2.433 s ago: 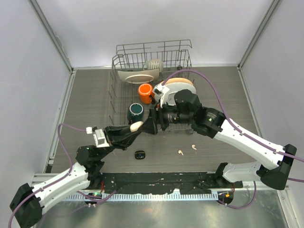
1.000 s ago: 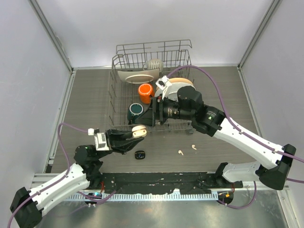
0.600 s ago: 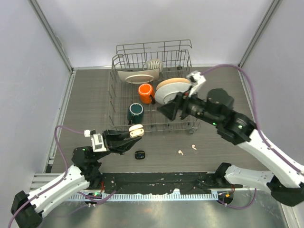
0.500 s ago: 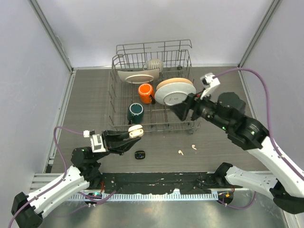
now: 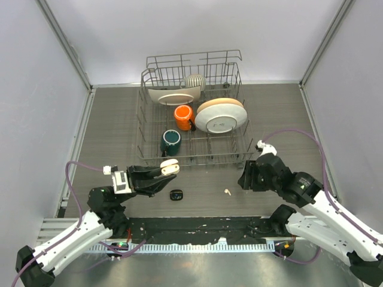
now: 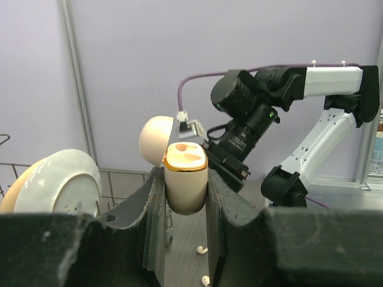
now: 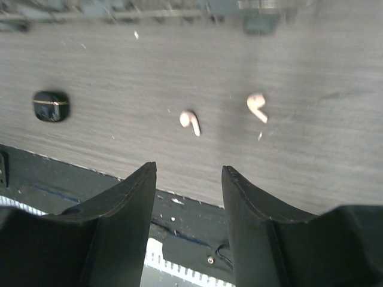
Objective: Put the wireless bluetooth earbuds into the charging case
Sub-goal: Pick up the earbud from the center of the board.
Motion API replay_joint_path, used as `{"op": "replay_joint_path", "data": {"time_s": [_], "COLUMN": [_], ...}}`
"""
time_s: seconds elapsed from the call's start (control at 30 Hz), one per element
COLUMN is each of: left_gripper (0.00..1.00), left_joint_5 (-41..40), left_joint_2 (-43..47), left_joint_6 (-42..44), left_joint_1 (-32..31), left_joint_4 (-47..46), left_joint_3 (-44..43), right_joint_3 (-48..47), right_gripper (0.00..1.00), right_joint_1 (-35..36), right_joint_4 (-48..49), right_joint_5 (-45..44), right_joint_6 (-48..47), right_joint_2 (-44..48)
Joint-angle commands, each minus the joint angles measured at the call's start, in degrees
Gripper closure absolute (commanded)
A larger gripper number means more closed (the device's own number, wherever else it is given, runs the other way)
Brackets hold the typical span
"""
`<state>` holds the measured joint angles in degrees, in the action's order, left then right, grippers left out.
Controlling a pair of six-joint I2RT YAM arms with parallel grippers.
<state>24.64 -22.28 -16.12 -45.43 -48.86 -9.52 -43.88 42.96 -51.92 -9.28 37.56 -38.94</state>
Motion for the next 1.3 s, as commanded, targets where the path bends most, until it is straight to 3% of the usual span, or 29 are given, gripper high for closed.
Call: {"op": "replay_joint_path", "data": {"time_s": [0.0, 0.27, 0.5, 0.7, 0.8, 1.07, 1.27], "left_gripper": [1.0, 1.0, 1.0, 1.0, 1.0, 1.0, 1.0], "left_joint_5": [0.1, -0.1, -0.8, -1.4, -1.4, -1.2, -1.4], "left_joint_2": [0.9, 1.2, 2.6, 3.9, 3.9, 2.4, 2.6], "left_joint_6": [0.0, -0.1, -0.1, 0.5, 0.6, 0.6, 0.6], "left_joint_1": [-0.3, -0.3, -0.3, -0.3, -0.3, -0.2, -0.3], "left_joint_4": [-0.7, -0.9, 0.2, 2.3, 2.5, 1.8, 2.3], "left_joint_3": [-1.3, -1.1, -0.8, -0.5, -0.5, -0.5, -0.6], "right_joint_3": [4.8, 7.2, 8.7, 15.0, 16.0, 22.9, 25.2], "right_gripper": [0.48, 0.47, 0.47, 0.48, 0.5, 0.51, 0.51], "right_joint_1": [0.2, 3.3, 9.6, 11.8, 12.1, 12.6, 13.6], "right_joint_4": [5.1, 15.6, 21.0, 31.3, 32.0, 42.3, 43.9], "right_joint_5": [6.4, 5.6, -5.6, -8.5, -12.0, -8.0, -8.5], "right_joint_6": [4.1, 0.8, -0.6, -2.8, -3.0, -5.7, -4.5], "right_joint_2": [1.3, -8.5, -15.1, -13.2, -13.4, -13.9, -13.9]}}
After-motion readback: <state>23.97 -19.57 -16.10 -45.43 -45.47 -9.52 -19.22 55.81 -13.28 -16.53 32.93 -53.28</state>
